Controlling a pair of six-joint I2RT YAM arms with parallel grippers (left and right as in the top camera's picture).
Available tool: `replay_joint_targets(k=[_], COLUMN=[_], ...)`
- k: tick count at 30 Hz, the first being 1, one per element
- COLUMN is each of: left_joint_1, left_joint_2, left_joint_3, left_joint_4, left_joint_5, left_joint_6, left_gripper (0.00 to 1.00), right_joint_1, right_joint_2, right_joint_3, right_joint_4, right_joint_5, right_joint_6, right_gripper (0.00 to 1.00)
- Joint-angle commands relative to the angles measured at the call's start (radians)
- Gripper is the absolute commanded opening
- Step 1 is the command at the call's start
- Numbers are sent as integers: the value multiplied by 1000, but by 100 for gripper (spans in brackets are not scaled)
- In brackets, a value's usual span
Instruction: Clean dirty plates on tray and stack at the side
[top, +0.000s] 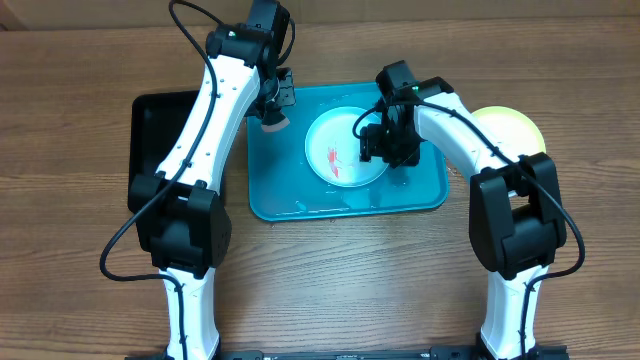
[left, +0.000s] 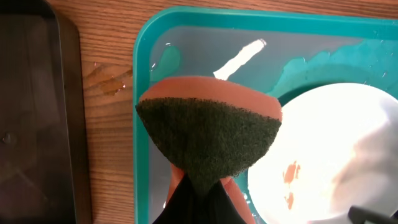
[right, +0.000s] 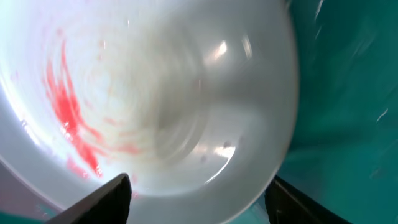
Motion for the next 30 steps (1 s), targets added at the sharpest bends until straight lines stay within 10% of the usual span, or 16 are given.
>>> replay_joint_targets(k=[1,9,20,30], left_joint_1=[-3,-3,-3,-3], left_joint_2=[8,8,8,8], left_joint_3=[-8,-8,-8,-9], left_joint_4=[5,11,12,18], left_joint_5=[4,4,4,4], left_joint_6=[9,9,9,9], left_gripper=[4,4,4,4], right_joint_1=[-10,-13,-34,-29], right_joint_2=[-35,17,47,4], right_joint_3=[8,7,7,101], right_joint_4=[57,188,232,146], right_joint_5=[114,78,77,42], right_joint_6=[-174,-407,-288,-263], right_gripper=[72,68,25,34])
